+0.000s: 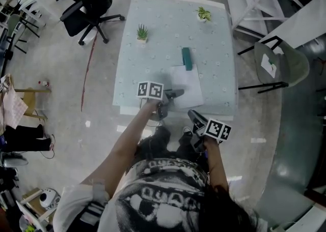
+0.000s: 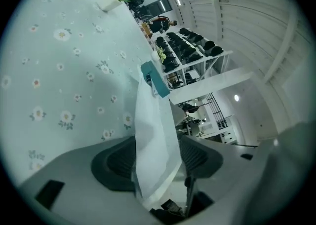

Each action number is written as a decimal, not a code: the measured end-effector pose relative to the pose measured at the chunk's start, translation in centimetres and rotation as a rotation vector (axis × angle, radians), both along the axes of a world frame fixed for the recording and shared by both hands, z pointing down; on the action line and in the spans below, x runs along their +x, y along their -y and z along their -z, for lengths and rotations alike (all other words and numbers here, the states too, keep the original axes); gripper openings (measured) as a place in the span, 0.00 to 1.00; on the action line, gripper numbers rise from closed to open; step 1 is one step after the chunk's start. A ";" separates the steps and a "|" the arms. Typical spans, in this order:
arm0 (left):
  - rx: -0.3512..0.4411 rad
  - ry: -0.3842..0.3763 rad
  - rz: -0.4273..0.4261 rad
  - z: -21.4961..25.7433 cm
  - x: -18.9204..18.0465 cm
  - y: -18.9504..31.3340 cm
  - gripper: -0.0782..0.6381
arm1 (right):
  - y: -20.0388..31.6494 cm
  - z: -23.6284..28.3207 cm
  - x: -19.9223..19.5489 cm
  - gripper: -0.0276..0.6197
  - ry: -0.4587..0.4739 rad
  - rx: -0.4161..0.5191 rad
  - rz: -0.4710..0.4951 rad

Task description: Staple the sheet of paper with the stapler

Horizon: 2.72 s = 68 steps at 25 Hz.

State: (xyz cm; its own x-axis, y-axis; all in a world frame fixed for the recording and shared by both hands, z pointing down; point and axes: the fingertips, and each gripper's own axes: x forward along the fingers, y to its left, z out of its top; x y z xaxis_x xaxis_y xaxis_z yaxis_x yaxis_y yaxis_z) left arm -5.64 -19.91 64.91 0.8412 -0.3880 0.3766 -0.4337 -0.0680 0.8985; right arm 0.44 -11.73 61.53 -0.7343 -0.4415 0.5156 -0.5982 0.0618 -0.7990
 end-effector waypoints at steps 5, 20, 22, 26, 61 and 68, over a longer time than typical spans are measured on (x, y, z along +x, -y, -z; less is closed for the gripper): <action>0.058 0.201 -0.006 -0.3 -2.0 -0.5 0.52 | 0.4 0.9 0.1 0.18 -0.034 0.046 0.041; 0.396 0.365 -0.060 5.3 -3.1 -1.5 0.43 | 12.1 5.2 -0.7 0.07 -0.252 0.338 0.206; 0.411 0.353 -0.043 5.6 -3.1 -1.7 0.41 | 14.1 5.6 -1.5 0.06 -0.276 0.362 0.260; 0.452 0.381 -0.011 6.1 -3.9 -1.7 0.35 | 17.5 5.0 -3.4 0.04 -0.338 0.389 0.421; 0.516 0.640 0.180 6.1 -5.9 0.6 0.16 | 20.6 -3.2 -6.9 0.05 -0.835 0.197 1.350; 0.522 0.614 0.183 5.8 -5.5 1.6 0.16 | 20.5 -3.4 -6.9 0.05 -0.841 0.140 1.386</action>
